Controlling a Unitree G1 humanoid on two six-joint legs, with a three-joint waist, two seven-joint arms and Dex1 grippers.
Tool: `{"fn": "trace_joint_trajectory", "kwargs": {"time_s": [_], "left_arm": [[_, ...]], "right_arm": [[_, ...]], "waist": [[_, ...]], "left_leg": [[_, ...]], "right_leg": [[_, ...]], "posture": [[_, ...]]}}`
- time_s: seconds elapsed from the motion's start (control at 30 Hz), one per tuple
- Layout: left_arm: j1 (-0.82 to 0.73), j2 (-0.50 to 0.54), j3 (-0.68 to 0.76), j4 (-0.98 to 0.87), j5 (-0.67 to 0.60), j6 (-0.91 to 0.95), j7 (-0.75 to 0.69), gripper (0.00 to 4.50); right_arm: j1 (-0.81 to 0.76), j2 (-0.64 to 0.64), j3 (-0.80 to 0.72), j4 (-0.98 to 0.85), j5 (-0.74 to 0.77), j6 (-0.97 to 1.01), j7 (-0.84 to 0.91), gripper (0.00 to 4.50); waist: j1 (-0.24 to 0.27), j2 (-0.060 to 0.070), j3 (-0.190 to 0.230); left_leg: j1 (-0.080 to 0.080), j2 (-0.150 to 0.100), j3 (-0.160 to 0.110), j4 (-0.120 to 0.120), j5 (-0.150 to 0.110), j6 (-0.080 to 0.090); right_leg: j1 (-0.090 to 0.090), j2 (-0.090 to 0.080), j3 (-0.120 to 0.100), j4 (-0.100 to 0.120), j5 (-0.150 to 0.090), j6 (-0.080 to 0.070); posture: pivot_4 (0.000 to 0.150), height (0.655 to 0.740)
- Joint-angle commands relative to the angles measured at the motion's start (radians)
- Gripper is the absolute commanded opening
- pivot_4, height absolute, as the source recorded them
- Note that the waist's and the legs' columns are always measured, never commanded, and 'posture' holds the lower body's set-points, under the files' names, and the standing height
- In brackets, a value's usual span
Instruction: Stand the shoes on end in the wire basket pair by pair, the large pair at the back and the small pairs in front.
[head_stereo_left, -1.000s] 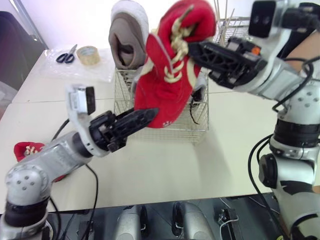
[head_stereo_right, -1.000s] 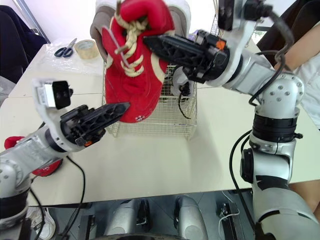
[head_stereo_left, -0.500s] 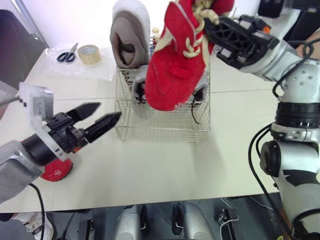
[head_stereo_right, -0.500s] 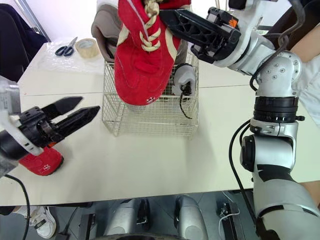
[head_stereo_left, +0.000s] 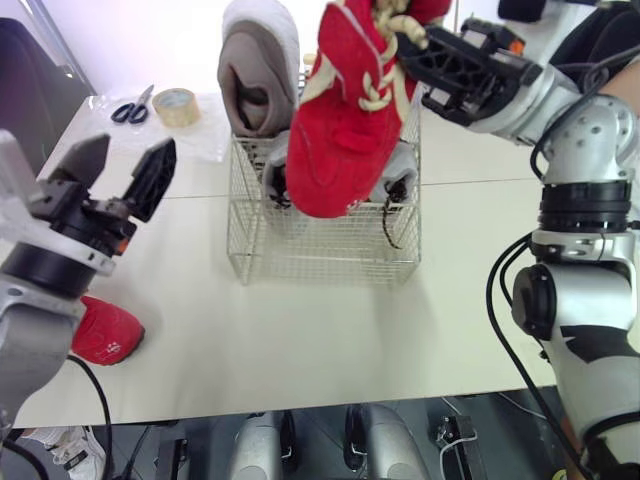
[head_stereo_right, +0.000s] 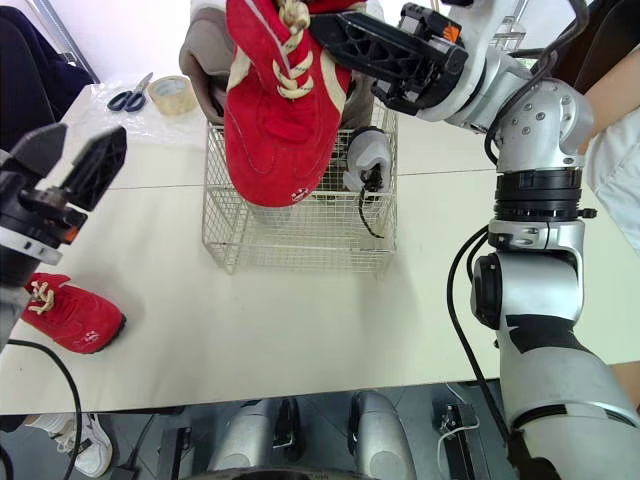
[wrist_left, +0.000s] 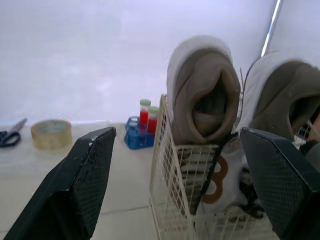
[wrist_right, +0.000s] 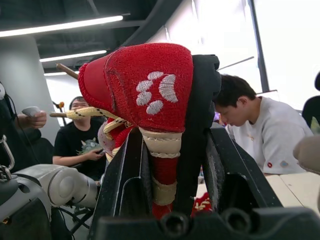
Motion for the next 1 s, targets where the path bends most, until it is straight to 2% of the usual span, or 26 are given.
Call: {"fn": "trace_joint_trajectory", "kwargs": {"time_s": [0.03,0.17,0.3,0.43,0.57,0.7,1.0], "left_arm": [[-0.013,-0.016,0.025,0.033,-0.078,-0.042,-0.161,4.10],[-0.041,0.039,0.022,0.123,0.005,-0.007,-0.260,4.10],[-0.026,-0.001,0.001,0.143,0.086,-0.031,-0.292,4.10],[0.038,-0.045,-0.013,0.100,0.085,-0.017,-0.361,4.10],[0.195,-0.062,0.027,0.062,0.029,0.006,-0.513,4.10],[0.183,-0.070,0.017,0.108,0.021,-0.011,-0.537,4.10],[0.144,-0.061,-0.015,0.136,-0.024,0.006,-0.556,4.10]], "right_arm": [[-0.001,-0.030,-0.033,-0.049,0.004,0.016,0.000,1.29],[0.006,-0.051,-0.007,-0.039,-0.057,-0.015,0.019,1.29],[0.025,-0.099,0.021,-0.052,-0.125,-0.036,0.033,1.29],[0.077,-0.162,0.083,-0.092,-0.261,-0.144,0.042,1.29],[0.117,-0.238,0.104,-0.102,-0.287,-0.142,0.115,1.29],[0.189,-0.226,0.148,-0.123,-0.384,-0.274,0.113,1.29],[0.340,-0.118,0.100,-0.136,-0.392,-0.414,0.041,1.29]], "waist": [[0.000,0.000,0.000],[0.001,0.000,0.000],[0.001,0.000,0.000],[0.000,0.000,0.000],[0.000,0.000,0.000],[0.000,0.000,0.000],[0.000,-0.001,0.000]], "left_leg": [[0.000,0.000,0.000,0.000,0.000,0.000],[0.000,0.000,0.000,0.000,0.001,-0.001],[0.000,0.000,0.000,0.000,0.001,-0.001],[0.000,0.001,0.000,0.000,0.001,-0.001],[0.000,0.001,0.001,0.000,0.001,-0.001],[0.001,0.002,0.000,0.000,0.001,-0.003],[0.001,0.002,0.000,0.001,0.002,-0.003]], "right_leg": [[0.000,0.000,0.000,0.000,0.000,0.000],[0.000,0.003,-0.001,0.001,0.000,0.000],[0.000,0.004,0.000,0.000,0.000,0.000],[0.000,0.003,0.000,0.000,0.000,0.000],[-0.001,0.003,0.000,-0.001,0.000,0.000],[-0.001,0.004,0.000,0.000,0.000,0.000],[0.000,0.005,0.000,0.001,0.000,-0.001]], "posture": [[0.150,0.7400],[0.150,0.7400],[0.150,0.7400],[0.150,0.7400],[0.150,0.7400],[0.150,0.7400],[0.150,0.7400]]}}
